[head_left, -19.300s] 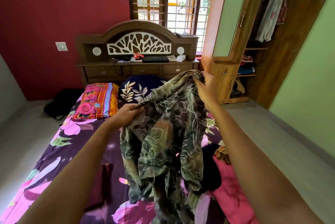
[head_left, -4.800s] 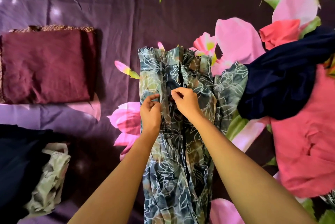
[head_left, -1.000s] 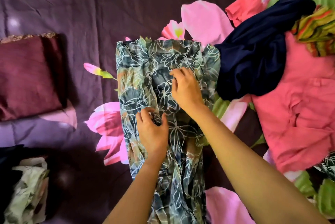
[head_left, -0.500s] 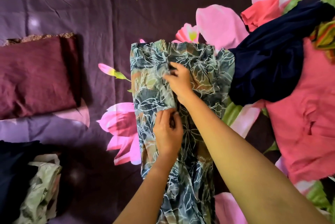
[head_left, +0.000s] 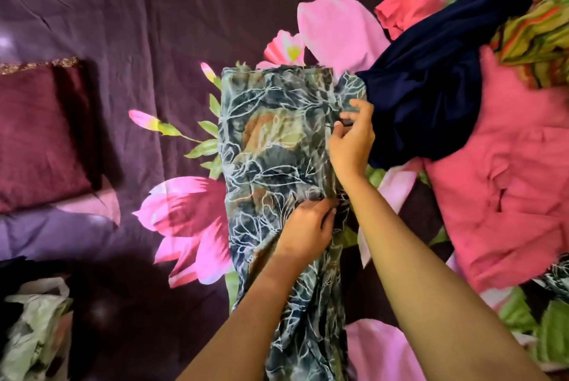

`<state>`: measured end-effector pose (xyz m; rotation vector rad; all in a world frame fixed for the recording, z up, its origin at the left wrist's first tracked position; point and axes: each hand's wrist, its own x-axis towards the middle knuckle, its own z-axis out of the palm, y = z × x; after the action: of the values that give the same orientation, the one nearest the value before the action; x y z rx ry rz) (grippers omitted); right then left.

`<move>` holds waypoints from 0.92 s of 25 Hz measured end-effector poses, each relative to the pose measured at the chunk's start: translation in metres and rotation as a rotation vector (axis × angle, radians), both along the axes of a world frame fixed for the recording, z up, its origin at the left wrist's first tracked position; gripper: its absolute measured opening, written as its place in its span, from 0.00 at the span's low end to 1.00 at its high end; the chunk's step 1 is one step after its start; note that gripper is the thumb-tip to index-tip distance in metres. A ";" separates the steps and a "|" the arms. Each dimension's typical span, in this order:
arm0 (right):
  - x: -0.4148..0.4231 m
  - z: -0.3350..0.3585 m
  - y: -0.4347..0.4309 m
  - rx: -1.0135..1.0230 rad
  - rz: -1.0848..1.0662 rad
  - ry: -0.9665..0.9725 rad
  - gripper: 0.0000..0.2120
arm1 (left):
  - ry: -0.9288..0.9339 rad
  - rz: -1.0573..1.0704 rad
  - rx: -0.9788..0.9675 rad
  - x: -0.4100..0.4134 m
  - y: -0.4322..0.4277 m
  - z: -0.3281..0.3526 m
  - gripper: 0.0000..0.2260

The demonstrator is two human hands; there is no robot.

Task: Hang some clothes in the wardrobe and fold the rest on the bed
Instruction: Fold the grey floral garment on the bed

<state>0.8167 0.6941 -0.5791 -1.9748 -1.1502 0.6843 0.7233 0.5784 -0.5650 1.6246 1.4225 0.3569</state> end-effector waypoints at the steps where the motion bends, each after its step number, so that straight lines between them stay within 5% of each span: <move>1: -0.003 -0.001 -0.001 0.051 0.039 -0.084 0.17 | 0.005 -0.030 -0.031 -0.005 -0.005 -0.002 0.16; 5: -0.019 -0.004 -0.007 0.290 0.476 -0.508 0.13 | -0.005 -0.167 -0.079 -0.013 -0.019 -0.002 0.29; 8: -0.013 -0.019 -0.025 0.039 0.815 -0.541 0.16 | -0.019 -0.218 -0.068 -0.010 -0.034 -0.002 0.31; 11: -0.002 -0.022 -0.048 -0.162 0.836 -0.583 0.21 | 0.065 -0.153 0.087 -0.016 -0.063 -0.010 0.27; 18: 0.008 -0.004 -0.129 -0.015 0.901 -0.646 0.27 | 0.305 0.109 0.131 -0.024 -0.139 0.011 0.11; 23: 0.018 0.013 -0.221 -0.029 0.796 -0.434 0.15 | 0.253 0.055 0.032 -0.033 -0.175 0.022 0.14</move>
<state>0.8350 0.4731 -0.5660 -1.6923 -2.2504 0.6602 0.6906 0.4030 -0.5428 1.7054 1.6601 0.2107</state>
